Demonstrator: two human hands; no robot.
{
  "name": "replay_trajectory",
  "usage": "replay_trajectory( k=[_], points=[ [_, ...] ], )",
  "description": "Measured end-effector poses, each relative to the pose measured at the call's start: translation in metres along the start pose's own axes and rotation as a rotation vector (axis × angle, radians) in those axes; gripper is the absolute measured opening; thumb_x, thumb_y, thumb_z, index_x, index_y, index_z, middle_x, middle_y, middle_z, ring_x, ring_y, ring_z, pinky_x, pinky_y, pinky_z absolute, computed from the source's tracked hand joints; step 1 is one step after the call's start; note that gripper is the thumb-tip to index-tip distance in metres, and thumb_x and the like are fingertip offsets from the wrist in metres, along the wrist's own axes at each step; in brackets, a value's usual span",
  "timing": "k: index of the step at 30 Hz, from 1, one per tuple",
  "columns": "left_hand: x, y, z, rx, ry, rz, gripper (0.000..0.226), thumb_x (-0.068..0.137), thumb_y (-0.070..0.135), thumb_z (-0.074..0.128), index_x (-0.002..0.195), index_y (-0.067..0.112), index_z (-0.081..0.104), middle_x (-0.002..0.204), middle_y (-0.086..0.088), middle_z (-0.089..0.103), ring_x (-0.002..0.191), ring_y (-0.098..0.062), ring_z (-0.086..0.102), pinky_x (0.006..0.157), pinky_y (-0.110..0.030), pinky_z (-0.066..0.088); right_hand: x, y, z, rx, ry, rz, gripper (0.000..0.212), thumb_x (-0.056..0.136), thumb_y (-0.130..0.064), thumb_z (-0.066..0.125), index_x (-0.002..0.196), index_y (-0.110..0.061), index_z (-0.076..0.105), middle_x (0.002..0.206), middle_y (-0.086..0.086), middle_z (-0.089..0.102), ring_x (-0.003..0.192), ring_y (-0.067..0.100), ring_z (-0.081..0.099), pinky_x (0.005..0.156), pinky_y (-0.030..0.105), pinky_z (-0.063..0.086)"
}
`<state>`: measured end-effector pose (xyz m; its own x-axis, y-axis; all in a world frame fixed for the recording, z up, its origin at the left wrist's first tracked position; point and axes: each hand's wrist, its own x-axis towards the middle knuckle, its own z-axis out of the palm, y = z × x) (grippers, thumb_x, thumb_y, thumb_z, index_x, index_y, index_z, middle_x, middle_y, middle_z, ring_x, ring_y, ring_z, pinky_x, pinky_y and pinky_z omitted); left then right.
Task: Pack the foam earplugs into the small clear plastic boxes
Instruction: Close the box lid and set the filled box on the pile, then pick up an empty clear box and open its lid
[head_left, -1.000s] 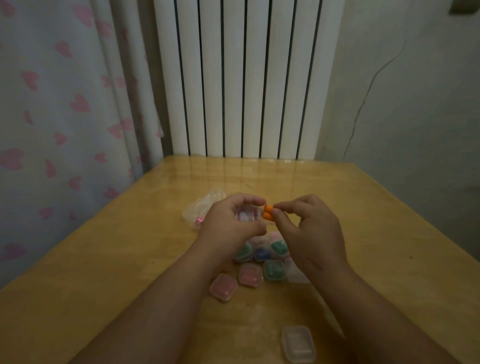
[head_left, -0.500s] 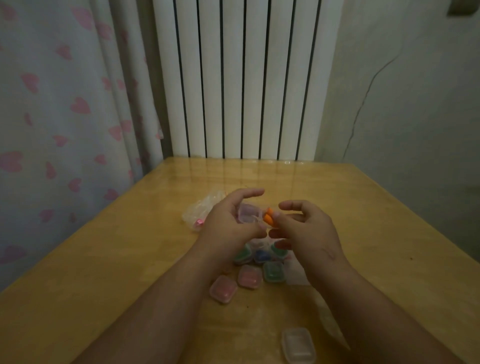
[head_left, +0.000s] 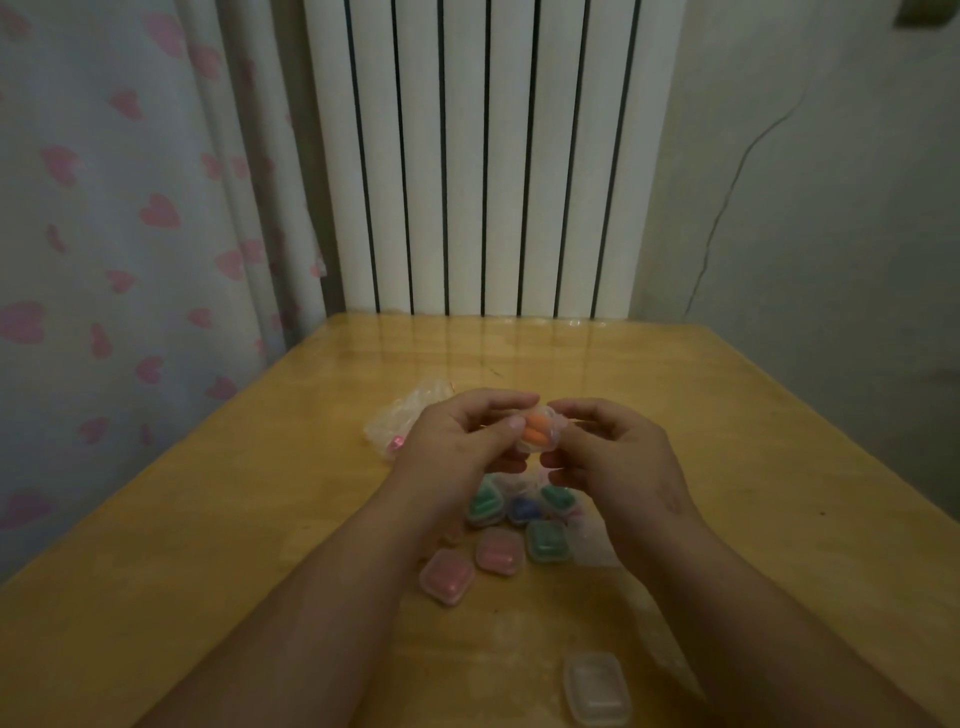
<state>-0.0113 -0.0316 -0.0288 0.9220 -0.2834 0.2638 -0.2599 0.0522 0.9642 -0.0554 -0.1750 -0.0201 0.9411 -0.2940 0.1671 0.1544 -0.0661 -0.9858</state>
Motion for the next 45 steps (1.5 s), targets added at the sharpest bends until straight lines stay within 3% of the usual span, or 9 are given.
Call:
replay_trajectory(
  k=[3,9,17,21,24,28,32,37,45],
  points=[
    [0.001,0.001,-0.001,0.001,0.043,-0.010,0.029,0.092,0.005,0.064,0.112,0.026,0.068,0.088,-0.003,0.075,0.082,-0.019,0.071,0.071,-0.029,0.058,-0.001,0.000,0.002,-0.013,-0.013,-0.026,0.016,0.096,-0.024,0.056,0.098,-0.018,0.071,0.083,0.001,0.073,0.071,0.012,0.069,0.062,0.025,0.057],
    [0.001,0.002,-0.003,0.035,0.080,0.010,0.021,0.092,0.008,0.063,0.105,0.024,0.069,0.085,0.001,0.075,0.079,-0.014,0.070,0.066,-0.027,0.056,-0.001,0.002,0.001,-0.204,-0.016,-0.076,0.017,0.086,-0.031,0.069,0.099,-0.020,0.071,0.081,-0.005,0.074,0.070,0.001,0.067,0.057,0.019,0.050],
    [0.011,-0.005,-0.012,0.248,0.384,0.038,0.025,0.091,0.008,0.061,0.082,0.029,0.069,0.087,0.003,0.069,0.080,-0.014,0.062,0.069,-0.032,0.053,0.001,-0.008,-0.008,-0.523,-0.179,-0.023,0.005,0.081,-0.031,0.074,0.084,-0.027,0.075,0.080,-0.011,0.071,0.077,0.002,0.064,0.059,0.013,0.048],
    [0.012,-0.007,-0.020,0.574,0.543,0.020,0.030,0.089,0.007,0.055,0.078,0.033,0.064,0.100,0.006,0.065,0.094,-0.016,0.059,0.074,-0.026,0.043,0.001,-0.005,-0.003,-0.742,-0.225,0.058,0.012,0.080,-0.036,0.074,0.088,-0.027,0.075,0.085,-0.011,0.069,0.080,0.005,0.062,0.072,0.029,0.055],
    [0.012,-0.008,-0.024,0.924,0.476,-0.065,0.031,0.090,0.013,0.052,0.092,0.039,0.068,0.130,0.006,0.050,0.125,-0.021,0.039,0.100,-0.030,0.033,0.001,-0.002,-0.001,-0.823,-0.207,0.056,0.019,0.076,-0.039,0.077,0.092,-0.030,0.070,0.085,-0.011,0.064,0.077,0.006,0.061,0.064,0.027,0.054],
    [0.011,-0.008,-0.023,1.041,0.327,-0.243,0.027,0.088,0.034,0.056,0.110,0.043,0.069,0.159,0.003,0.027,0.145,-0.022,0.018,0.115,-0.040,0.019,0.000,0.003,0.000,-0.863,-0.155,0.017,0.015,0.078,-0.042,0.075,0.086,-0.031,0.067,0.085,-0.013,0.062,0.074,0.004,0.059,0.055,0.022,0.048],
    [0.013,-0.013,-0.022,1.144,0.223,-0.362,0.053,0.086,0.048,0.056,0.136,0.033,0.054,0.157,0.002,0.032,0.143,-0.022,0.026,0.112,-0.042,0.025,0.002,0.006,0.001,-0.760,-0.065,-0.073,0.010,0.083,-0.042,0.070,0.085,-0.033,0.067,0.085,-0.012,0.063,0.077,0.006,0.060,0.068,0.028,0.051],
    [0.013,-0.009,-0.020,1.159,0.249,-0.336,0.052,0.088,0.050,0.054,0.133,0.023,0.055,0.140,0.000,0.052,0.131,-0.024,0.044,0.103,-0.042,0.033,0.004,0.010,0.002,-0.686,-0.053,-0.132,0.009,0.086,-0.032,0.068,0.078,-0.034,0.064,0.081,-0.011,0.064,0.070,0.010,0.062,0.064,0.024,0.044],
    [0.014,-0.013,-0.021,1.177,0.177,-0.351,0.055,0.087,0.073,0.041,0.132,0.045,0.054,0.157,0.001,0.028,0.142,-0.027,0.026,0.111,-0.049,0.025,0.006,0.013,0.001,-0.650,-0.052,-0.155,0.008,0.086,-0.030,0.067,0.078,-0.032,0.067,0.079,-0.012,0.065,0.071,0.007,0.060,0.062,0.022,0.040]
  ],
)
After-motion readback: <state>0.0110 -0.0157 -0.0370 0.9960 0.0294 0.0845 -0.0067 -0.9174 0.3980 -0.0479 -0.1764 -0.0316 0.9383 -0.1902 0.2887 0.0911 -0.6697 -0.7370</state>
